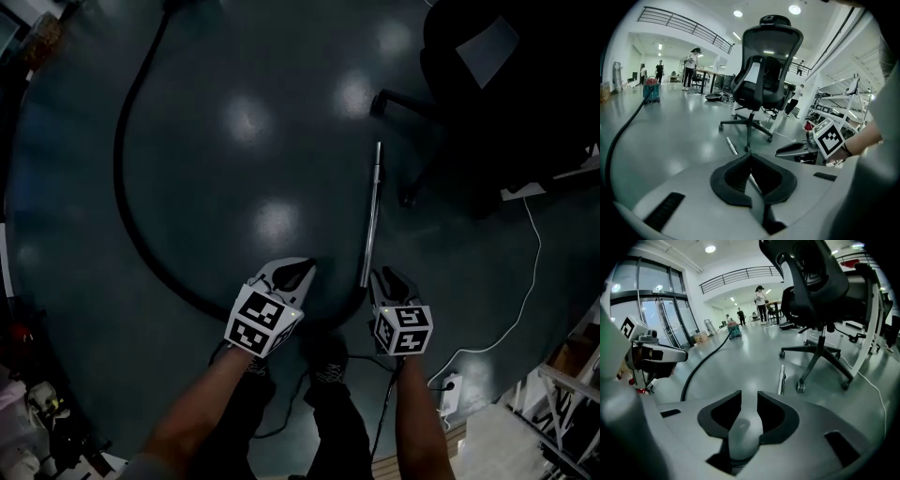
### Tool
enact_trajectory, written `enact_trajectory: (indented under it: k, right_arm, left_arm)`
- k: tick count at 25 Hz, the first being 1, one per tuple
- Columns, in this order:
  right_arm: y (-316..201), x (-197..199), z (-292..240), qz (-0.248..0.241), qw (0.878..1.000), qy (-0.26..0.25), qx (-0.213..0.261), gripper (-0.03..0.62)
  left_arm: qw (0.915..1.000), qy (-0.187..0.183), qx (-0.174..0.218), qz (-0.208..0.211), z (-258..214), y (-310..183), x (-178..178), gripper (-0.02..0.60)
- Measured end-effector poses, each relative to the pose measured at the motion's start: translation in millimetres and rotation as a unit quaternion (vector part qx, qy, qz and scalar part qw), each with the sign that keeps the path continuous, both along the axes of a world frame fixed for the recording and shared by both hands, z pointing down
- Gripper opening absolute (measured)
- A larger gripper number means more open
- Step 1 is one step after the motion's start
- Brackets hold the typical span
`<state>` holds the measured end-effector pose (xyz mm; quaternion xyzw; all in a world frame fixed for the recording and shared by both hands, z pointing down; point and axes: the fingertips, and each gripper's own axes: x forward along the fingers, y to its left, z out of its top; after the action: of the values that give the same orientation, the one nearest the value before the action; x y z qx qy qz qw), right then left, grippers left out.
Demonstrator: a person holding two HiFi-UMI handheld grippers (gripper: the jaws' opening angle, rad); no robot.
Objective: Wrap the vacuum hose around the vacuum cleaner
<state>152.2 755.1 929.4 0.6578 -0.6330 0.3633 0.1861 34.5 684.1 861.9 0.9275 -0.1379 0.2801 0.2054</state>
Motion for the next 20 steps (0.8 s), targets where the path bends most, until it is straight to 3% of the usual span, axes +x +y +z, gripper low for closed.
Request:
enact_trajectory:
  k: [5,9,12,16,20]
  right_arm:
    - [-5,0,108,0.005,0.999,0.003,-0.032,0.153]
    - [8,16,186,0.019,0.997,0.015,-0.072,0.179]
    - [10,26,230,0.029,0.995,0.011,-0.095,0.179]
    - [5,42,281,0.049,0.992,0.017,-0.115,0.179]
    - [-3,55,310,0.072,0.99,0.02,-0.117,0.179]
  left_arm:
    - [0.9995,-0.028,-0.014,0.002,98,4,-8,0.008]
    - [0.9979,-0.049,-0.022,0.035,164,20,2,0.009]
    - [0.9957,-0.057,-0.027,0.068,191,27,11,0.009]
    - [0.9909,-0.067,-0.002,0.116,222,23,22,0.009]
    - [0.991,-0.069,0.0,0.115,247,9,23,0.009]
